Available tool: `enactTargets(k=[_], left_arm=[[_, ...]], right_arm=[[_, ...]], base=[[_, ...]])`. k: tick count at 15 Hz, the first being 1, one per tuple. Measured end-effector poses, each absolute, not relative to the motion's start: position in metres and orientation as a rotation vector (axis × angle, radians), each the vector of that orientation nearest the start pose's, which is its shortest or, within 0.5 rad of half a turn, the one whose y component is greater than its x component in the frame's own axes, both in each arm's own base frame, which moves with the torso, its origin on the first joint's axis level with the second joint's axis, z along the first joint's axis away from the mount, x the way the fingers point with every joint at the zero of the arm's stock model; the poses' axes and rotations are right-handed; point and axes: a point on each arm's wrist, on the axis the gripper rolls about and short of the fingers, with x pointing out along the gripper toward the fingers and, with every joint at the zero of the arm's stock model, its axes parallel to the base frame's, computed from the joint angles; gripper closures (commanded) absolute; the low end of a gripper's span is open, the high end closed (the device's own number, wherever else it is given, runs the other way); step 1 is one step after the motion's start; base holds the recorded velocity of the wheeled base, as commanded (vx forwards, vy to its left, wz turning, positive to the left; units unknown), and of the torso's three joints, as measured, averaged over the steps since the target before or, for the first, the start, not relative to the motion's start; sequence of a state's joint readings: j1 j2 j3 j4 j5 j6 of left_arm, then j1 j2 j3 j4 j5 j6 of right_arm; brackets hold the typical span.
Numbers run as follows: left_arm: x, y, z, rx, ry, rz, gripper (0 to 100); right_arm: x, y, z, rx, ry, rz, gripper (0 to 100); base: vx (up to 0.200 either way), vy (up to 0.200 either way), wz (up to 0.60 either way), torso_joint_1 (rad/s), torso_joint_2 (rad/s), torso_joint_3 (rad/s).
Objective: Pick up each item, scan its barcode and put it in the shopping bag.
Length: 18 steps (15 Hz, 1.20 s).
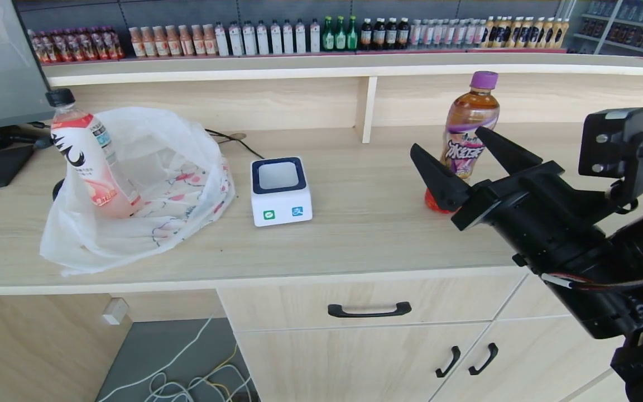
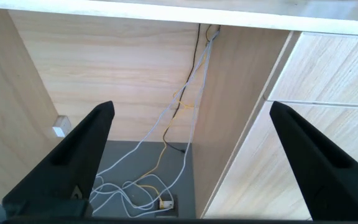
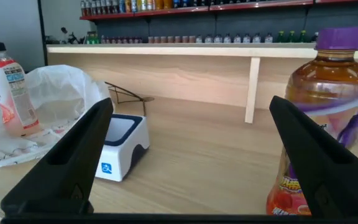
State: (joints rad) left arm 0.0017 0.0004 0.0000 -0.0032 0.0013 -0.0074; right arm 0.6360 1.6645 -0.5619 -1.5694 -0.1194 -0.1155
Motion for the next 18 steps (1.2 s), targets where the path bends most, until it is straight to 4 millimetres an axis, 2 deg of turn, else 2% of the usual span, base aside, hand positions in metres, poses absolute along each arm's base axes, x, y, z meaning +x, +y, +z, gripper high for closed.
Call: enactTargets(k=[3,7,11,18], left_arm=[[-0.023,0.0,0.076,-0.007,-0.002,0.002,0],[-0.023,0.0,0.076,-0.003,-0.002,0.003,0],[-0.023,0.0,0.076,0.0,-0.002,0.002,0],[-0.023,0.0,0.076,0.0,-0.002,0.003,0]], right_arm=[[0.216,0.155,0.221,0.06,-0.459,0.479,0],[0.218,0.149,0.214,0.048,-0.433,0.448,0],[0.224,0.152,0.21,0.032,-0.372,0.431,0],[0.245,0.163,0.228,-0.014,-0.231,0.396,0]], base=[[0.0,-0.2,0.0,0.001,0.0,0.006],[0.0,0.0,0.0,0.0,0.0,0.0],[0.0,0.0,0.0,0.0,0.0,0.0],[0.0,0.0,0.0,0.0,0.0,0.0]])
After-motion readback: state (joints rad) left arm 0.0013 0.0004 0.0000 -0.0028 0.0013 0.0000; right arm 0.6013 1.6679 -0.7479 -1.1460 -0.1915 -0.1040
